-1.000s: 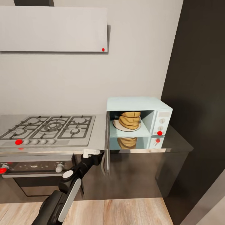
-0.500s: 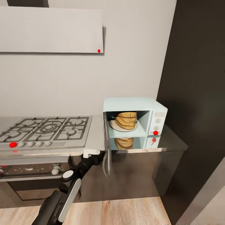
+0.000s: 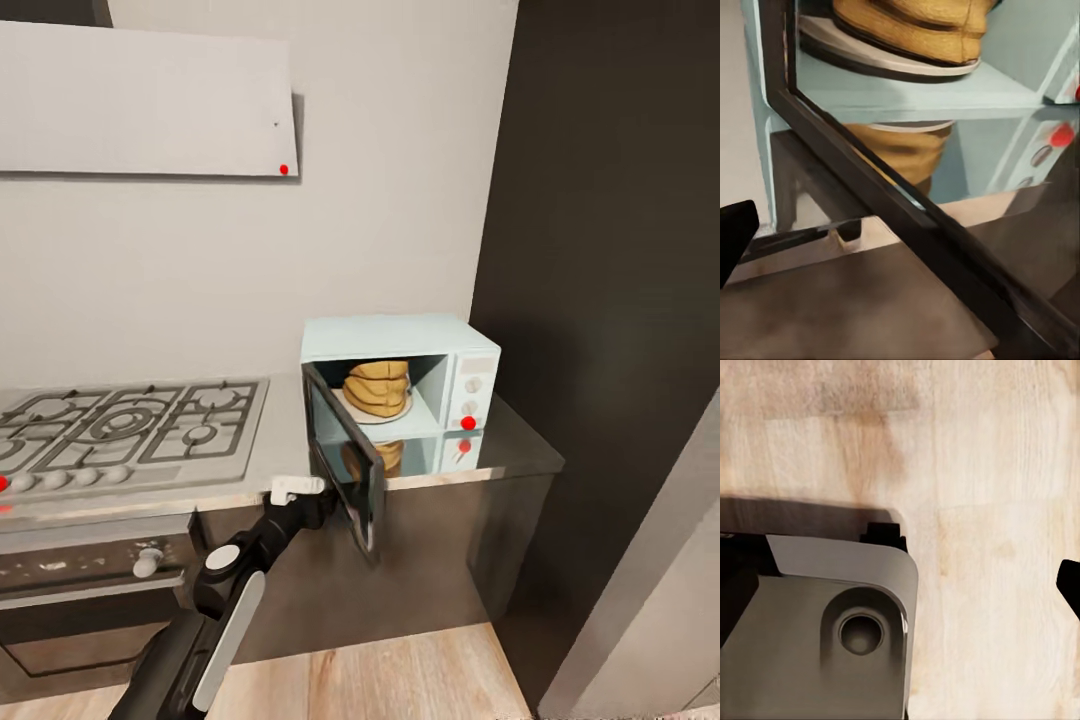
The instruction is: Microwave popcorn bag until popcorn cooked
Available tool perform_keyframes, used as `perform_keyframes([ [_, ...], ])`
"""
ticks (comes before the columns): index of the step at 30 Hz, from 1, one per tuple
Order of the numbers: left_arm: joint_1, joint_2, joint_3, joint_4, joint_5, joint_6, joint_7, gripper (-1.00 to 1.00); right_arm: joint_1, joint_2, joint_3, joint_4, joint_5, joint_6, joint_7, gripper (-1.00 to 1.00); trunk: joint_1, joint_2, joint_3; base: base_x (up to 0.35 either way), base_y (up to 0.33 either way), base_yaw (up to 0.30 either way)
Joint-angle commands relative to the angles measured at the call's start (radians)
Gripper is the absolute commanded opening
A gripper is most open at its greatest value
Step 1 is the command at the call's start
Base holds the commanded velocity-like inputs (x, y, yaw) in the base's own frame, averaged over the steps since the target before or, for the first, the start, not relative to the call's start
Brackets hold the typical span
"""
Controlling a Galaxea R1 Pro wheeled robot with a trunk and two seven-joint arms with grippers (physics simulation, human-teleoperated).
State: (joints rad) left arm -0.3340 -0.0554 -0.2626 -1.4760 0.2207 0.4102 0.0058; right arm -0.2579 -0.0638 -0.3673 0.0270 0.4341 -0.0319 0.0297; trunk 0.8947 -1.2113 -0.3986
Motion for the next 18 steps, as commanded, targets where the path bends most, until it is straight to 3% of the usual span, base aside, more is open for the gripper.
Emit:
perform_keyframes([
  [1, 0.0, -0.002, 0.0, -0.001, 0.01, 0.006, 0.0, 1.0, -0.001, -0.001, -0.008, 0.003, 0.008, -0.003, 0.002, 1.0, 0.0, -0.001, 0.0, 0.0, 0.0, -0.177],
  [18, 0.0, -0.013, -0.007, -0.001, 0.009, 0.006, 0.001, 1.0, -0.001, 0.001, -0.008, 0.003, 0.009, -0.005, 0.002, 1.0, 0.0, -0.001, 0.017, 0.0, 0.0, -0.176],
])
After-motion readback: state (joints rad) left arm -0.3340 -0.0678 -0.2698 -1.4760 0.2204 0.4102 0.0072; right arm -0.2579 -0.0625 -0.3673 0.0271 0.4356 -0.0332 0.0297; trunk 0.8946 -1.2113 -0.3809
